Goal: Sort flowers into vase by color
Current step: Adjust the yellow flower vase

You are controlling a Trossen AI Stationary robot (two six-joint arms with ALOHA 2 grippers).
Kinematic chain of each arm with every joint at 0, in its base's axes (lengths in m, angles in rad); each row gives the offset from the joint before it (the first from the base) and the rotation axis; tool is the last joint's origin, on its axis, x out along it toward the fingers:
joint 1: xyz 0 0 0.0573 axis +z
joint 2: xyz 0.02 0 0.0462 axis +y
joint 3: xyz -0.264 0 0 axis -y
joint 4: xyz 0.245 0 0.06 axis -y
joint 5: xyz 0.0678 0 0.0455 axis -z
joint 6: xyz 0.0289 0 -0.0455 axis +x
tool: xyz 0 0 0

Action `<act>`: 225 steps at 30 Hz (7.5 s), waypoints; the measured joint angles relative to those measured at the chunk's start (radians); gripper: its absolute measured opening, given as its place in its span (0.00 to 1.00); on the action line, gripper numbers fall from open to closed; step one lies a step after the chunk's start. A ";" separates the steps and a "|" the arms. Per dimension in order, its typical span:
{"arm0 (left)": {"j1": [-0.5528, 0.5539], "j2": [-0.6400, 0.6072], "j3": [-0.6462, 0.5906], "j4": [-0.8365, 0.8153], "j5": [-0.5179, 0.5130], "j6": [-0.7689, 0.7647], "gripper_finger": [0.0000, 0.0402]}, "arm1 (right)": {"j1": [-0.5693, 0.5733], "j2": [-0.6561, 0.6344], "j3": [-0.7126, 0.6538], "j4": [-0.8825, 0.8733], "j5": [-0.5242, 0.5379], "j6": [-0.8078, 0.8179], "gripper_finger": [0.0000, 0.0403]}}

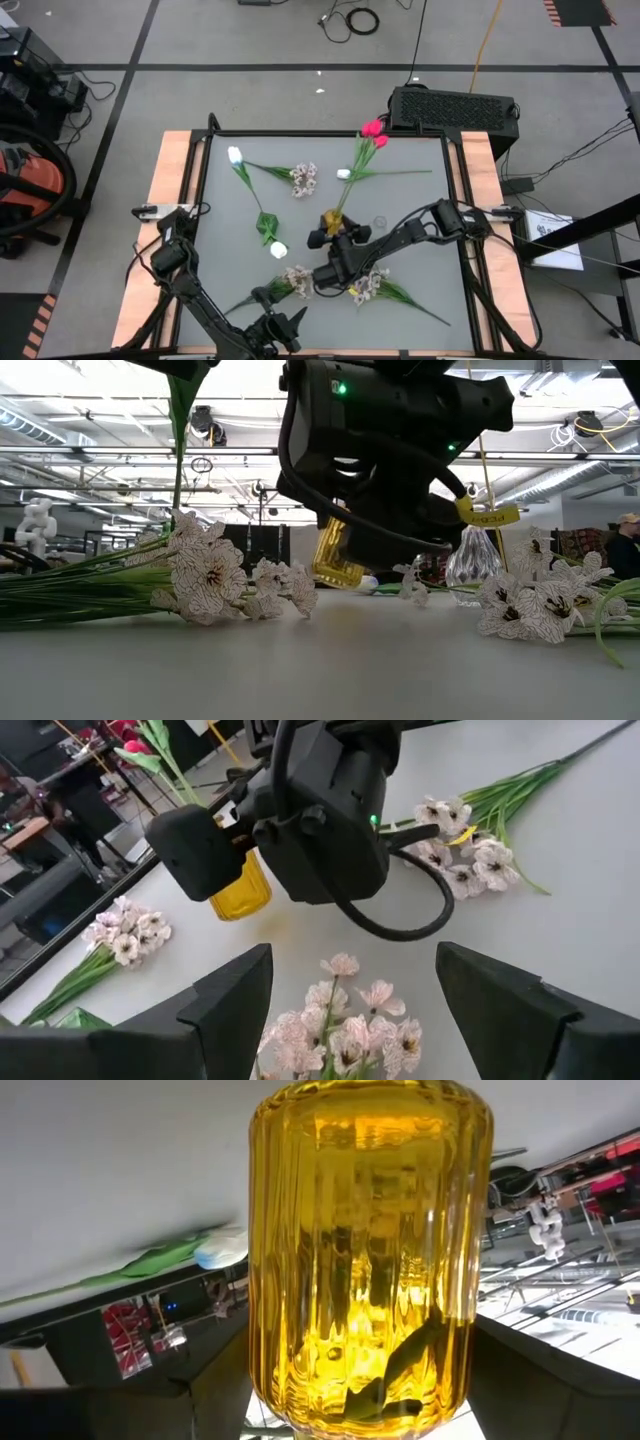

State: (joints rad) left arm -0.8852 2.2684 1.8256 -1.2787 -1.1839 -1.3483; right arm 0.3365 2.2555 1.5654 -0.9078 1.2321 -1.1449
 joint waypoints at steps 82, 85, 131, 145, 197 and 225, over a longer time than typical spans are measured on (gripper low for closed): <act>-0.088 0.003 -0.136 0.040 0.180 -0.034 0.71 | 0.014 -0.263 -0.003 0.269 -0.523 2.318 0.92; -0.102 0.003 -0.136 0.041 0.179 -0.034 0.71 | 0.023 -0.245 -0.010 0.266 -0.467 2.402 0.92; -0.237 0.002 -0.136 0.003 0.158 -0.025 0.71 | -0.003 -0.047 -0.015 0.209 -0.522 2.729 0.94; -0.237 0.002 -0.136 0.003 0.158 -0.032 0.71 | 0.000 -0.048 -0.015 0.208 -0.525 2.735 0.70; -0.154 -0.002 -0.296 0.067 -0.055 -0.263 0.71 | 0.242 0.120 -0.015 0.532 0.341 2.464 0.72; -0.171 -0.265 -0.296 0.068 -0.038 0.053 0.71 | 0.263 0.108 0.121 0.537 0.340 1.987 0.72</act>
State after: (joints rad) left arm -1.0561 2.0033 1.5299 -1.2104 -1.2216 -1.2955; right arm 0.5991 2.3634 1.6861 -0.3706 1.5722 0.8423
